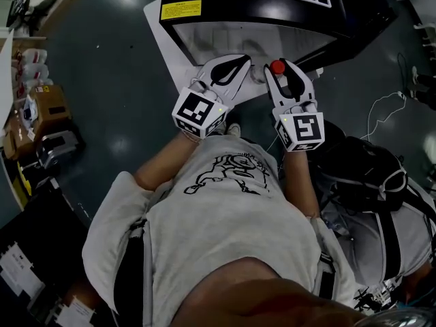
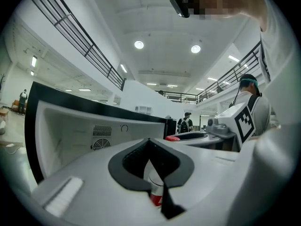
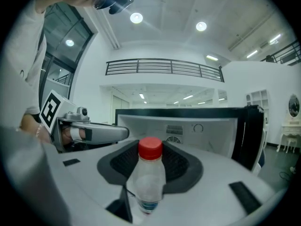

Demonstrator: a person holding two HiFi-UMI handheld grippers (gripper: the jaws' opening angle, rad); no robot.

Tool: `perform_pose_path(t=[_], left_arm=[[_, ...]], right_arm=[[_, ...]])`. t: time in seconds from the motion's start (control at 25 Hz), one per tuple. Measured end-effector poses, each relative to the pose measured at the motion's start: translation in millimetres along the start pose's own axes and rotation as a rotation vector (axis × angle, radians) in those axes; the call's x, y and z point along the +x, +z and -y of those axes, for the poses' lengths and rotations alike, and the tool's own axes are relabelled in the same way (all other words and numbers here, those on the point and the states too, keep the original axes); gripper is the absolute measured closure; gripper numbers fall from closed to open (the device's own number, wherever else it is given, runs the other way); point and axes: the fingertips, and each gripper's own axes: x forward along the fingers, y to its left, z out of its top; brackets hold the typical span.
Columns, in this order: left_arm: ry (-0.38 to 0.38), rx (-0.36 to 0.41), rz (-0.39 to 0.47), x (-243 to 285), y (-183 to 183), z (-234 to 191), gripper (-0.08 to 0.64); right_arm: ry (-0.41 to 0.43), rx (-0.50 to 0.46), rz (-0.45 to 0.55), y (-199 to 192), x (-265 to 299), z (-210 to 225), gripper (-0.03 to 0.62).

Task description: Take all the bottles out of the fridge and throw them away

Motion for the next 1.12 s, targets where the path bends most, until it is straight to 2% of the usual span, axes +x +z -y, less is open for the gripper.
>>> perform_pose_path(t=[0.36, 1.12], left_arm=[[0.043, -0.010, 0.010, -3.8, 6.5, 5.7, 0.551], [0.199, -0.014, 0.015, -33.0, 1.5, 5.9, 0.551]], right_arm=[[0.046, -0.014, 0.015, 10.8, -4.4, -1.7, 0.437], [0.184, -0.064, 0.035, 13.8, -2.5, -22.6, 0.436]])
